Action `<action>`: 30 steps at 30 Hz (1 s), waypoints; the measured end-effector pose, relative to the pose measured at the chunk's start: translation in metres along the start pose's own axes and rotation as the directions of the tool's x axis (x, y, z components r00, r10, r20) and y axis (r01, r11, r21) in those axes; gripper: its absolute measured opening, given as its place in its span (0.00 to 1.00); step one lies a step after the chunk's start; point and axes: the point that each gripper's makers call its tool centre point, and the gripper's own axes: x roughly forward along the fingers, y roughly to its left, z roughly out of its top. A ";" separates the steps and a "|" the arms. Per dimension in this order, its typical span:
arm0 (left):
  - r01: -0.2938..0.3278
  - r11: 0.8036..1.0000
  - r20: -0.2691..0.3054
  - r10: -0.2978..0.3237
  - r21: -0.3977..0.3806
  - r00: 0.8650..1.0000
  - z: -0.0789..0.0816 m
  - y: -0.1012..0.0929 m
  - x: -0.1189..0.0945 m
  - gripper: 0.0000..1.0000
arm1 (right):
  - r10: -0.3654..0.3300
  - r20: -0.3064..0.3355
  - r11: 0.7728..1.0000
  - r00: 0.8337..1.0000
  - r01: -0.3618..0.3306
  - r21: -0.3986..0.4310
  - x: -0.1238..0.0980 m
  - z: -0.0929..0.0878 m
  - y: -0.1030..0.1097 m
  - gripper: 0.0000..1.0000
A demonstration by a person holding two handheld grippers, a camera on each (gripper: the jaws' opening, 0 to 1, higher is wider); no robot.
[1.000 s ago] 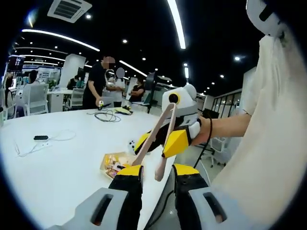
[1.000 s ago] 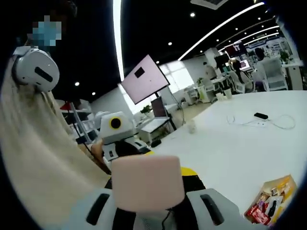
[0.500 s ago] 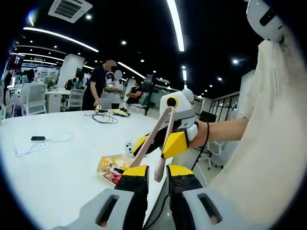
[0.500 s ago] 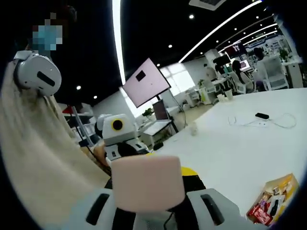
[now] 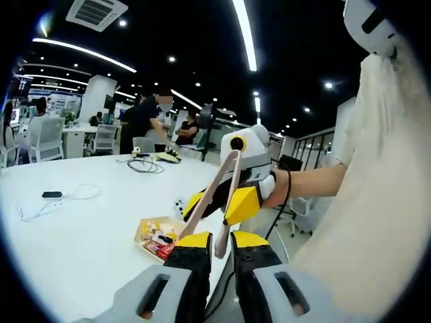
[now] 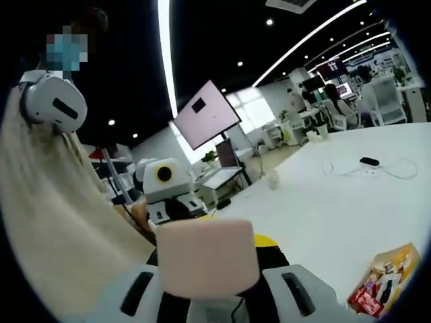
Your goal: Place the target food into the container with the food tongs after gripping and lifting it, then release it inside without dropping or visibly crushing the food.
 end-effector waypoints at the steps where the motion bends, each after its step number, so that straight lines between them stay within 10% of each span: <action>1: -0.002 1.000 -0.002 0.002 0.003 1.000 0.000 0.000 0.000 0.09 | -0.001 0.000 1.000 1.000 0.001 0.001 0.000 0.000 0.000 0.26; 30: 0.046 0.998 -0.035 -0.047 -0.031 0.998 -0.012 -0.009 0.007 0.05 | 0.000 -0.089 1.000 0.996 0.001 0.013 -0.010 -0.018 -0.003 0.28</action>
